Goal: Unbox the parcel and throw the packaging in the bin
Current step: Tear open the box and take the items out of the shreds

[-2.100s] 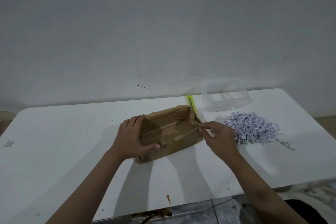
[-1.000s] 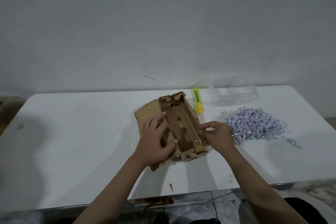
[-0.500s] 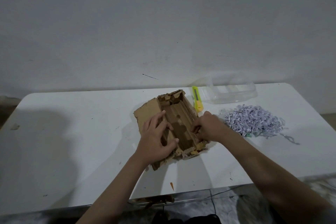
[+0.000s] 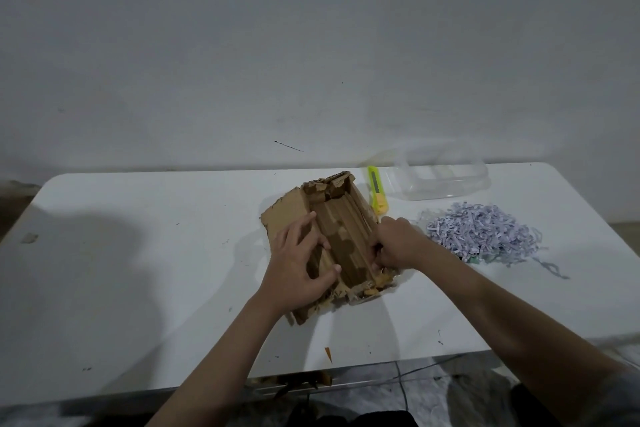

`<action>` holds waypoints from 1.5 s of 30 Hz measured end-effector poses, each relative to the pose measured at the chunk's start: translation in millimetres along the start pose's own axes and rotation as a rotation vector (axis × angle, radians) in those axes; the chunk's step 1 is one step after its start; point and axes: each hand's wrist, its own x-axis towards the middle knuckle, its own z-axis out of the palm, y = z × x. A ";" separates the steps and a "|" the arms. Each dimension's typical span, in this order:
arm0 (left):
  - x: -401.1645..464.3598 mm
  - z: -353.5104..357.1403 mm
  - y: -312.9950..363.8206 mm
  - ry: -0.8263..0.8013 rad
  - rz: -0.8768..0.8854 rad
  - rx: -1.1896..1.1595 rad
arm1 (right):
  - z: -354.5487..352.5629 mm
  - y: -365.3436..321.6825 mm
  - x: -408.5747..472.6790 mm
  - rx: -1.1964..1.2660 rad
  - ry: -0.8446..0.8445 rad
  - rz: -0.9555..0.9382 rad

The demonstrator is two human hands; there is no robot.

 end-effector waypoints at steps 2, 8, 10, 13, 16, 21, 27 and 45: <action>1.8 0.6 1.7 -0.007 -0.001 0.002 | 5.4 6.3 0.3 0.132 0.028 -0.021; -0.1 0.9 -0.3 -0.021 0.009 -0.004 | 6.2 20.4 -19.8 1.099 0.371 -0.005; -0.9 1.4 -1.8 -0.022 -0.002 -0.019 | -3.2 31.3 -31.8 1.269 0.506 0.075; 0.3 3.8 -0.5 -0.014 -0.028 -0.022 | -12.3 62.4 -46.8 1.049 0.640 0.204; 5.0 6.4 9.1 -0.022 -0.078 -0.007 | -9.7 93.3 -54.3 0.705 0.677 0.319; 22.3 11.7 19.9 -0.176 -0.206 0.146 | 9.8 112.2 -51.5 0.541 0.699 0.435; 43.7 -5.2 19.2 -0.388 -0.217 0.179 | 4.6 78.2 -42.7 0.763 0.772 0.361; 9.2 -23.5 15.6 -0.326 -0.237 0.455 | 24.4 17.1 1.4 0.626 0.458 0.113</action>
